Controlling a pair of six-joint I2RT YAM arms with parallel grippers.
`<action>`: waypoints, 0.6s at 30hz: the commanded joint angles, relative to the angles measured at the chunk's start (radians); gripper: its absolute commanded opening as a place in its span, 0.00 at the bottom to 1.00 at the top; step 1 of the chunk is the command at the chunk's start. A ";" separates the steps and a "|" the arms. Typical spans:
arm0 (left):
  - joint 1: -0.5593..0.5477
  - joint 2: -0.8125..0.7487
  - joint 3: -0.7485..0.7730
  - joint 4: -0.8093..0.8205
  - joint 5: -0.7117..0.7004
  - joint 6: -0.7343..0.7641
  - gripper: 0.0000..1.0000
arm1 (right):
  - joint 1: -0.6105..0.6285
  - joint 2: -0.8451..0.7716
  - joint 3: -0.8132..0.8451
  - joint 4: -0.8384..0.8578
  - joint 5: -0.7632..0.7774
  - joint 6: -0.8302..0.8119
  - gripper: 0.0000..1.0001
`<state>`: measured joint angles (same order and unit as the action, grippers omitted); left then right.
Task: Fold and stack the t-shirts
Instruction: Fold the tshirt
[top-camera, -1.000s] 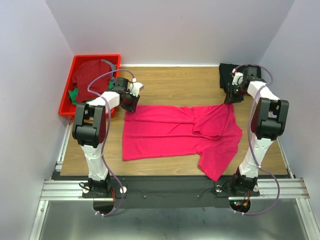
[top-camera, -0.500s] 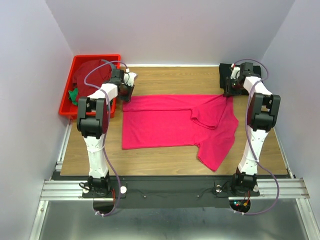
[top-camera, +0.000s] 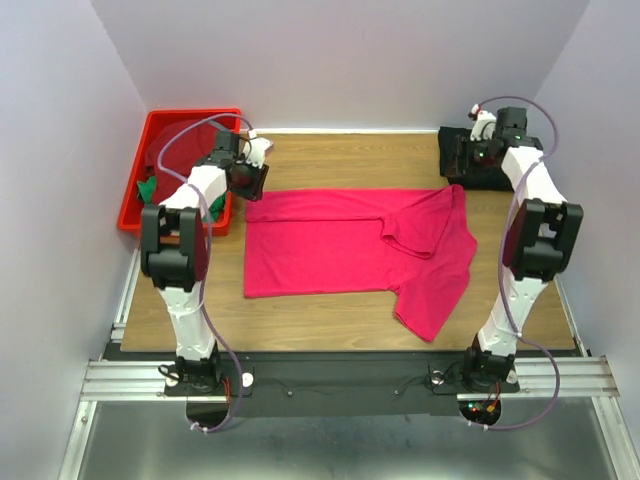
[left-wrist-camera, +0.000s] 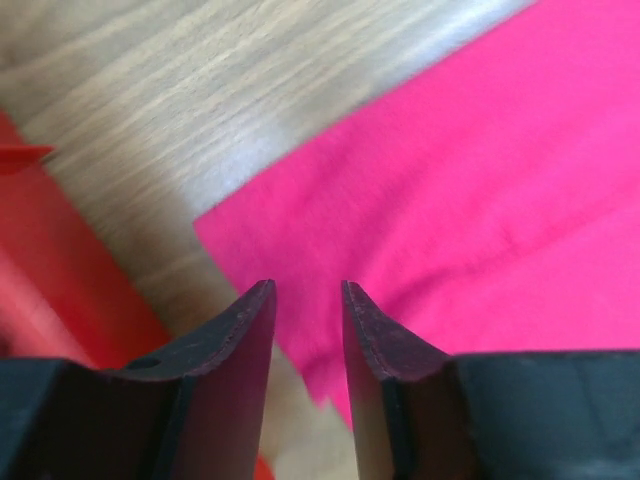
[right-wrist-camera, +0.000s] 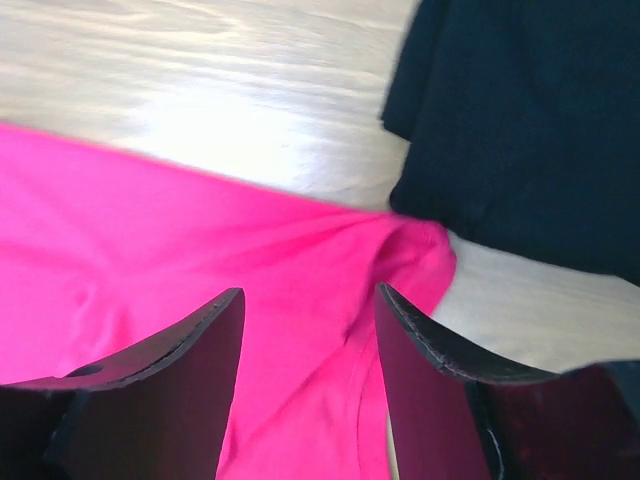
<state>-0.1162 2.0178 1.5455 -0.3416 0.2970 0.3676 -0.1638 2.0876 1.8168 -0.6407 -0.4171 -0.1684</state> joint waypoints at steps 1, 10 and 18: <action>0.006 -0.206 -0.059 -0.014 0.079 0.097 0.48 | -0.006 -0.129 -0.031 -0.077 -0.057 -0.120 0.61; 0.007 -0.447 -0.332 -0.040 0.156 0.215 0.51 | -0.005 -0.283 -0.298 -0.217 -0.026 -0.292 0.53; 0.007 -0.557 -0.593 -0.031 0.122 0.283 0.49 | -0.005 -0.325 -0.577 -0.139 0.069 -0.322 0.45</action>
<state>-0.1150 1.5425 1.0214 -0.3599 0.4221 0.5823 -0.1638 1.8259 1.3094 -0.8112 -0.3988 -0.4522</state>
